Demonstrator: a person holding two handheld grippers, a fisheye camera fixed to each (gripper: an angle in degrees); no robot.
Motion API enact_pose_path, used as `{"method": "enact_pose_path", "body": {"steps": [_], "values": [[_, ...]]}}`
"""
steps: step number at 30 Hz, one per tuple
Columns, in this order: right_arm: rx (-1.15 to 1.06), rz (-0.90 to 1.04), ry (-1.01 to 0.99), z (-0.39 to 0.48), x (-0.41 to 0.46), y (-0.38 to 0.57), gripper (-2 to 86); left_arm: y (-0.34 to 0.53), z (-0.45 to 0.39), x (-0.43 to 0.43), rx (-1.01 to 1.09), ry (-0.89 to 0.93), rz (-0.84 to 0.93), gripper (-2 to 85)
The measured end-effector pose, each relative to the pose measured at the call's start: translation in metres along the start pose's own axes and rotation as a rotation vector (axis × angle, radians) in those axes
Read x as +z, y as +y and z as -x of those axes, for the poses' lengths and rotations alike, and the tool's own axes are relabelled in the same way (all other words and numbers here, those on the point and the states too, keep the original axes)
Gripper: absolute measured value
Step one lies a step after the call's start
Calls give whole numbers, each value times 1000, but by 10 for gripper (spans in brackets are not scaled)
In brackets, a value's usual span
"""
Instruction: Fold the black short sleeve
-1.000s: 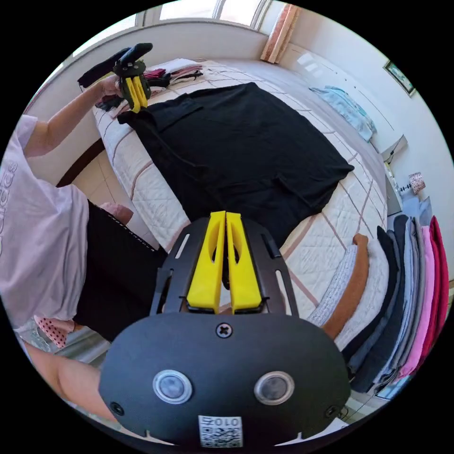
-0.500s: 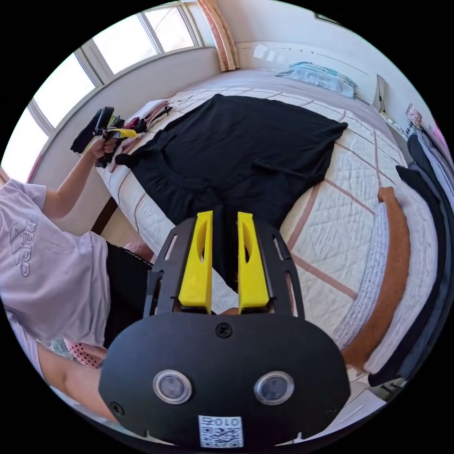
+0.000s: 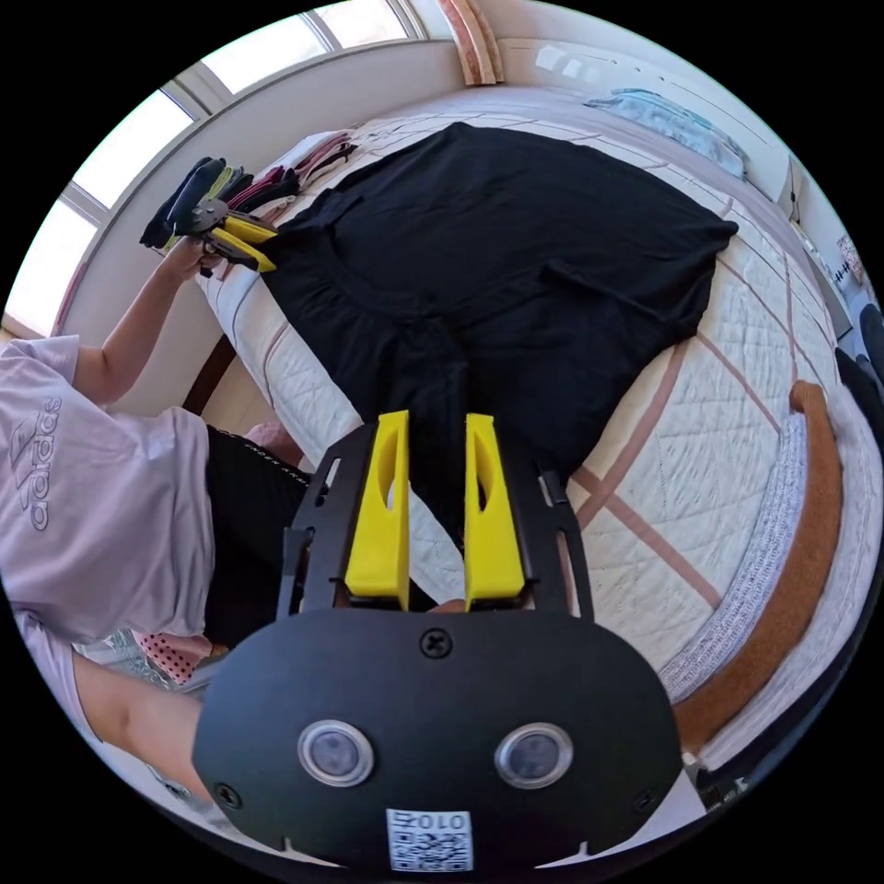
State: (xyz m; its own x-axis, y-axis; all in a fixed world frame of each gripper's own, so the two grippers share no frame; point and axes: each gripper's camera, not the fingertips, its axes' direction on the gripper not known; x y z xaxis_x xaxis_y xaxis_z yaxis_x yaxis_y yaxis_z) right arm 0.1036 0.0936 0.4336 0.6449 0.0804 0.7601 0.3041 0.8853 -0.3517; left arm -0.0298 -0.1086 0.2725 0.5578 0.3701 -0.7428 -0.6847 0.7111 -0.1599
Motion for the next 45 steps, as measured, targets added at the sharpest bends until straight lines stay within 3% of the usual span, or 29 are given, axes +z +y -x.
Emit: {"method": "enact_pose_path", "body": {"steps": [8,13,19,32,38,45], "values": [[-57,-125,131,35,-27,34,19,45,-28,-30,156,-24,-125,16],[-118,-186,249,75,-54,52,21,83,-76,-53,307,-175,-216,3],[-128,-237,295,114,-70,82,28,126,-110,-72,322,-249,-311,0],[-205,-142,342,256,-69,132,27,202,-184,-91,322,-251,-222,0],[-209,-56,298,243,-46,101,27,195,-148,-79,228,-154,-238,0],[-275,-43,408,169,-100,-3,27,79,-25,-147,226,-15,-222,1]]}}
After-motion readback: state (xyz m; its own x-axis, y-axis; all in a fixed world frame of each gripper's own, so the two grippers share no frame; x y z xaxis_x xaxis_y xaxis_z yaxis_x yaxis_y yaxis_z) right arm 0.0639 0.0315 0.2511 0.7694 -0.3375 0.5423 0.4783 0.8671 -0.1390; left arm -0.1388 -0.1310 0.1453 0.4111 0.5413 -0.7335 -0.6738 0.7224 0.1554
